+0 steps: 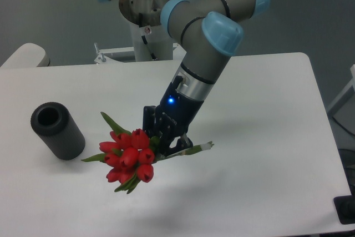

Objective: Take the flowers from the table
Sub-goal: 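Lift the grasped tulip bouquet up off the table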

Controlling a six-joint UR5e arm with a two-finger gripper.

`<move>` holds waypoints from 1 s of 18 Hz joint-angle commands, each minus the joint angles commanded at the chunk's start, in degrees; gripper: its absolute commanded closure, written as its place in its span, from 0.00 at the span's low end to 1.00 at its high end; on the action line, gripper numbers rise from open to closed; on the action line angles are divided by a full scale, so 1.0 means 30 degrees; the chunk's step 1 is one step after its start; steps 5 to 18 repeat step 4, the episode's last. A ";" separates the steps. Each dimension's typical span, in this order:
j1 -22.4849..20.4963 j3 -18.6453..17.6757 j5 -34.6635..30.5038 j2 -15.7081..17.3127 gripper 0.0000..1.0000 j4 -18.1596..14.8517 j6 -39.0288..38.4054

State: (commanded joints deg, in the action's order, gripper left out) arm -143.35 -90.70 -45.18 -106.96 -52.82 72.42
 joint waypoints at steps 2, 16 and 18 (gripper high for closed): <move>0.0000 0.0000 0.0001 0.0000 0.79 0.0000 -0.0029; -0.0029 0.0029 0.0030 0.0000 0.79 0.0000 -0.0029; -0.0029 0.0029 0.0030 0.0000 0.79 0.0000 -0.0029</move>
